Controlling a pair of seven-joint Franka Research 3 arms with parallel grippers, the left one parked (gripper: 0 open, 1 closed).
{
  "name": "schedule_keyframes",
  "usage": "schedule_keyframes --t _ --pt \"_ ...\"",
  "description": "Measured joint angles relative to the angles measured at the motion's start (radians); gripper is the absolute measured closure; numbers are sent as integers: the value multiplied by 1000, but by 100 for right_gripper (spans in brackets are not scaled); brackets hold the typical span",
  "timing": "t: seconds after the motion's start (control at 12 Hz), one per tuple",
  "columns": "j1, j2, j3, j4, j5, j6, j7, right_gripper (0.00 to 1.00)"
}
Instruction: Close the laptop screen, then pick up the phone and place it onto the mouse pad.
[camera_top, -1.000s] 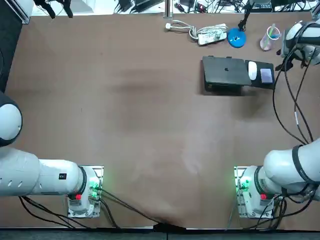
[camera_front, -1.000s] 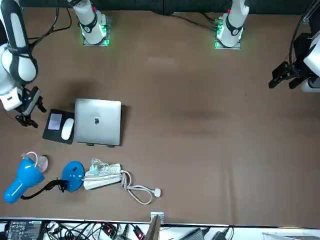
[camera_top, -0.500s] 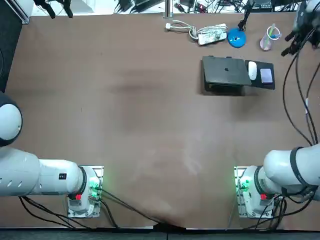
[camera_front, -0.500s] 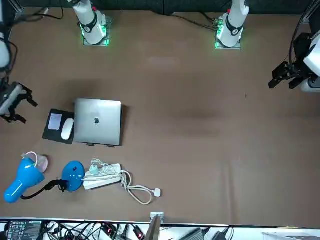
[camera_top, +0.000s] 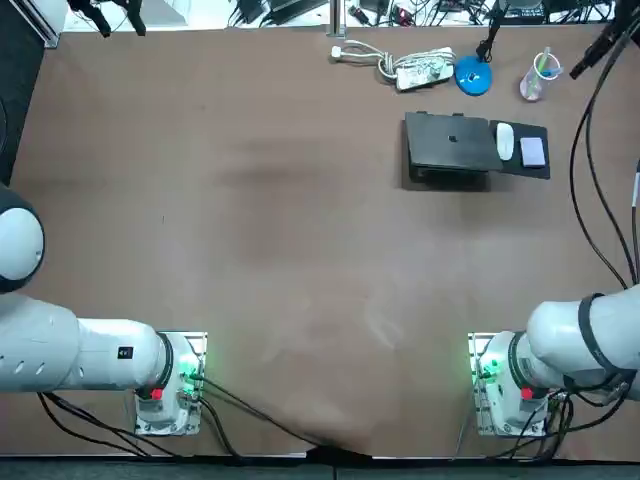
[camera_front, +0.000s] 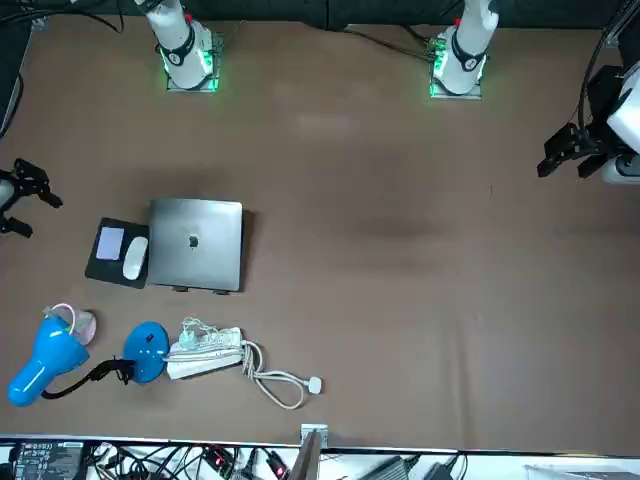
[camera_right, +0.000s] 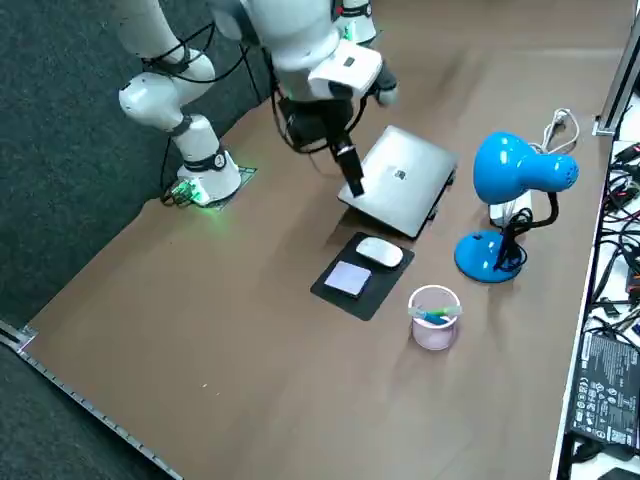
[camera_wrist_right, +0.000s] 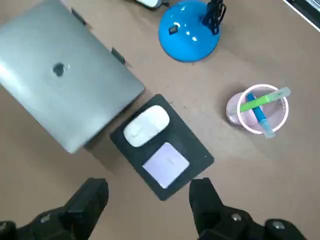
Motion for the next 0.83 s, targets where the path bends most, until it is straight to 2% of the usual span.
schedule_keyframes --t 0.5,0.67,0.83 --pt "152 -10 11 140 -48 -189 537 0" --pt "192 -36 16 160 -78 -228 677 0" --pt "222 -97 16 151 -107 -259 821 0"
